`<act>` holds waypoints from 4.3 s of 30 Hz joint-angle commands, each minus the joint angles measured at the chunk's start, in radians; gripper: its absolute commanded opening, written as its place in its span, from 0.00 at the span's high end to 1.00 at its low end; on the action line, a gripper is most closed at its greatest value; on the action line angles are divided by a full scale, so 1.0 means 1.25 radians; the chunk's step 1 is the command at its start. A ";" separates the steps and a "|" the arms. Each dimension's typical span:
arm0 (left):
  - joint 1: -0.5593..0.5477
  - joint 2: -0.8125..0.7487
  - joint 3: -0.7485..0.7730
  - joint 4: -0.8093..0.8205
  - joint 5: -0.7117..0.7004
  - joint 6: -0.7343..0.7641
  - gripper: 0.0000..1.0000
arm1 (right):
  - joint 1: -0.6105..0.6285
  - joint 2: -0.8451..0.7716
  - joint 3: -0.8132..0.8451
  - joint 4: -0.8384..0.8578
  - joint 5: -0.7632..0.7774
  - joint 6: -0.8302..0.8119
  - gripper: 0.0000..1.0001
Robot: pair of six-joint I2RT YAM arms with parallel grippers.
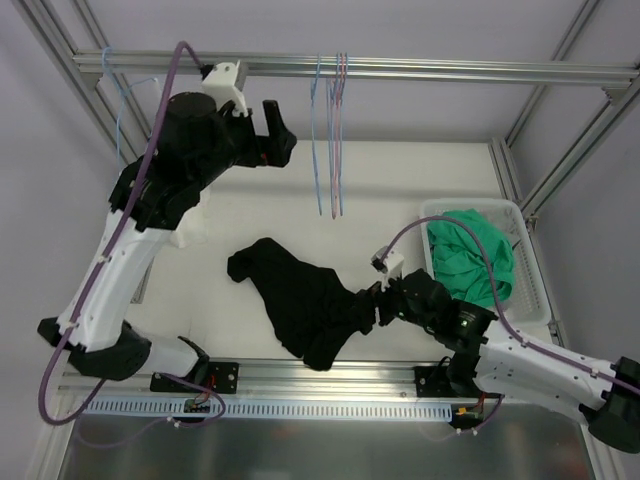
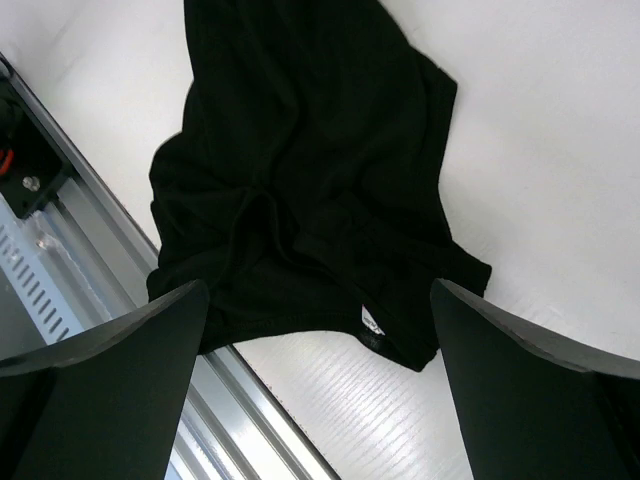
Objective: Remove the tank top from the hanger
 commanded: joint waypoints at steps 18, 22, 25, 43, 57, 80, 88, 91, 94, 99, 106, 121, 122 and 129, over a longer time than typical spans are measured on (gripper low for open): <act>-0.005 -0.640 -0.717 -0.039 -0.329 -0.158 0.01 | 0.124 0.775 0.511 0.170 0.132 -0.191 0.01; -0.005 -0.681 -0.728 -0.109 -0.322 -0.124 0.01 | 0.122 0.890 0.586 0.166 0.196 -0.195 0.00; -0.007 -0.732 -0.778 -0.116 -0.351 -0.090 0.01 | 0.115 0.976 0.646 0.126 0.191 -0.195 0.00; -0.005 -0.795 -0.896 -0.091 -0.371 -0.098 0.01 | 0.145 0.888 0.494 0.108 0.102 -0.123 0.90; -0.004 -0.814 -0.907 -0.082 -0.371 -0.094 0.01 | 0.159 0.346 0.401 -0.061 0.250 -0.177 1.00; -0.004 -0.851 -0.916 -0.081 -0.388 -0.093 0.01 | -0.162 0.159 0.960 -0.574 0.482 -0.301 1.00; -0.004 -0.846 -0.916 -0.081 -0.365 -0.092 0.01 | -0.267 0.192 1.075 -0.576 0.589 -0.370 1.00; -0.004 -0.846 -0.915 -0.080 -0.361 -0.090 0.01 | -0.340 0.207 1.039 -0.576 0.605 -0.371 1.00; -0.004 -0.854 -0.915 -0.080 -0.361 -0.091 0.01 | -0.463 0.204 0.955 -0.576 0.501 -0.322 1.00; -0.004 -0.861 -0.917 -0.078 -0.360 -0.091 0.01 | -0.636 0.152 0.695 -0.449 0.341 -0.206 1.00; -0.004 -0.857 -0.917 -0.077 -0.350 -0.089 0.01 | -0.915 0.218 0.357 -0.225 0.060 -0.070 1.00; -0.004 -0.851 -0.917 -0.072 -0.349 -0.087 0.01 | -0.960 0.413 0.241 -0.152 0.060 -0.003 0.66; -0.005 -0.850 -0.918 -0.072 -0.347 -0.087 0.01 | -0.960 0.398 0.245 -0.168 0.063 -0.007 0.56; -0.004 -0.839 -0.915 -0.073 -0.357 -0.090 0.01 | -0.960 0.274 0.327 -0.255 0.082 -0.014 0.37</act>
